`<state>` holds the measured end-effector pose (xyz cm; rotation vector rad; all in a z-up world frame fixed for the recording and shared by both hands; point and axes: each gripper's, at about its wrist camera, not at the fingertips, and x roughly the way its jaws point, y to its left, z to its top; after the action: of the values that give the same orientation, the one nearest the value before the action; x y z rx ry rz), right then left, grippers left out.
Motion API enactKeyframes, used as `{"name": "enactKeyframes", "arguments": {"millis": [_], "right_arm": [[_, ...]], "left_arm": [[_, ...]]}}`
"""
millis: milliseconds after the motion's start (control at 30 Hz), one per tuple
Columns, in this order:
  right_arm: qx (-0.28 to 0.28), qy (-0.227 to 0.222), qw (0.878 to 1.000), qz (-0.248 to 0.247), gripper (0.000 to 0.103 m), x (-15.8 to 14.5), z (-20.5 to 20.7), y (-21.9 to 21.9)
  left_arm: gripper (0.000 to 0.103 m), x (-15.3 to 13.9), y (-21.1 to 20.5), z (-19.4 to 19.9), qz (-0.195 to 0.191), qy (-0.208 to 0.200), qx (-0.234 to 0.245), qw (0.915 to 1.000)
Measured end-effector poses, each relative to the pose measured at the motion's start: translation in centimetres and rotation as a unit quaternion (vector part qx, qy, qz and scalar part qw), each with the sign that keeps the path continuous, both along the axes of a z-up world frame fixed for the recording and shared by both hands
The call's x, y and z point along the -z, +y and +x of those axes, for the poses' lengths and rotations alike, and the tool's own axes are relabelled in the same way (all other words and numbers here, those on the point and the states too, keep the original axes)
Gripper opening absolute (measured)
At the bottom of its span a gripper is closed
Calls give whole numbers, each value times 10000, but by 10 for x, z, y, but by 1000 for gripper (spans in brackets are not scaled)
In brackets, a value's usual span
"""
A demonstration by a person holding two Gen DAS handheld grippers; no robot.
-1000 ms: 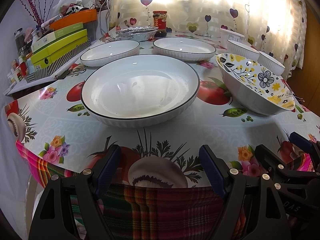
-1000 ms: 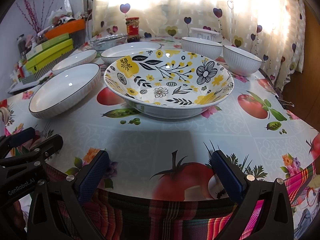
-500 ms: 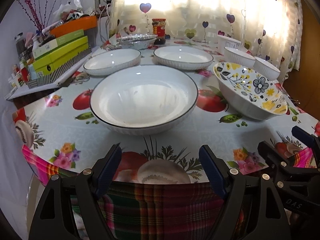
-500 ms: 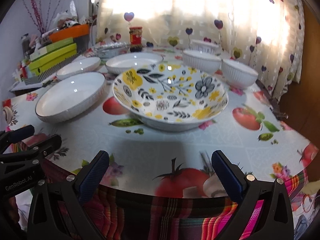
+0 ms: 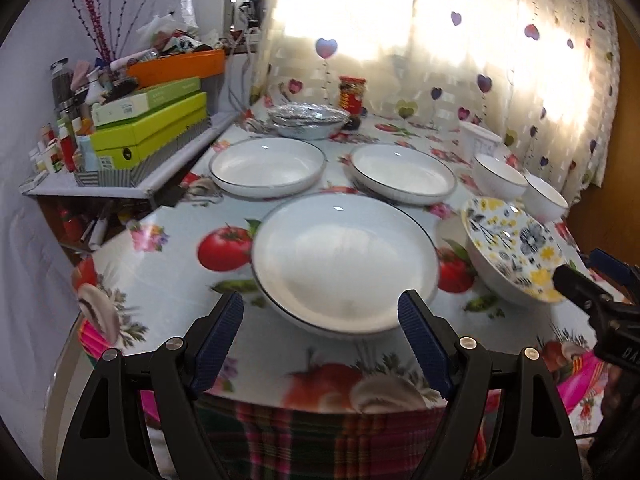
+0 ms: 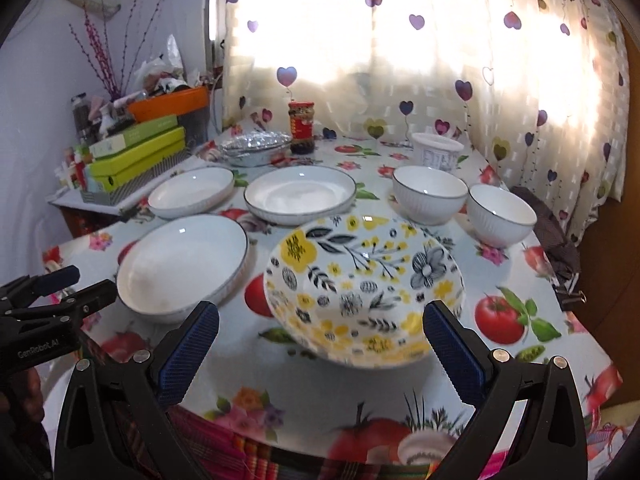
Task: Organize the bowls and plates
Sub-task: 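Move the left tool toward a white plate while the right tool approaches another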
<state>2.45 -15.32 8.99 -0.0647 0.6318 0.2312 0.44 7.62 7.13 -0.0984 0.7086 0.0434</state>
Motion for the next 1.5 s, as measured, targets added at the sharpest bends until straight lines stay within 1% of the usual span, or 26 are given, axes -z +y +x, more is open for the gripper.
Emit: {"name": "enactKeyframes", "arguments": {"millis": [100, 300, 400, 467, 567, 667, 733, 800, 867, 967, 1133, 1233, 1300, 1500], "right_arm": [[-59, 33, 9999, 85, 103, -10, 16, 2], [-112, -39, 9999, 67, 103, -28, 46, 9], [-159, 15, 9998, 97, 103, -34, 61, 14], [-283, 64, 9995, 95, 103, -38, 73, 20], [-540, 86, 9985, 22, 103, -44, 99, 35], [-722, 220, 9971, 99, 103, -46, 128, 47], [-826, 342, 9960, 78, 103, -44, 149, 59], [-886, 419, 9952, -5, 103, -42, 166, 71], [-1107, 441, 9927, -164, 103, -37, 182, 87], [-1370, 501, 9888, -312, 103, -29, 206, 109], [-1607, 956, 9821, -223, 96, -7, 247, 136], [-1691, 1061, 9792, -357, 96, 3, 261, 150], [-1799, 1128, 9763, -414, 95, 10, 269, 158], [-1975, 1263, 9712, -417, 93, 21, 286, 172]], "left_arm": [[80, -4, 16, 9, -46, 49, -179, 9998], [80, -13, 36, 24, 161, 63, -478, 9987], [80, -18, 42, 33, 229, 60, -556, 9982], [80, -21, 47, 40, 235, 34, -585, 9980], [80, -24, 56, 56, 155, 20, -600, 9981], [80, -22, 70, 78, -51, 114, -718, 9973], [80, -19, 81, 93, -168, 210, -839, 9961], [80, -17, 91, 105, -168, 255, -938, 9951], [80, -14, 101, 116, -171, 292, -1030, 9941], [80, -10, 114, 132, -333, 368, -1135, 9923], [80, -1, 126, 152, -453, 443, -1194, 9908], [80, 4, 131, 163, -549, 515, -1205, 9899], [80, 7, 133, 168, -539, 545, -1232, 9894], [80, 16, 140, 186, -602, 643, -1272, 9880]]}}
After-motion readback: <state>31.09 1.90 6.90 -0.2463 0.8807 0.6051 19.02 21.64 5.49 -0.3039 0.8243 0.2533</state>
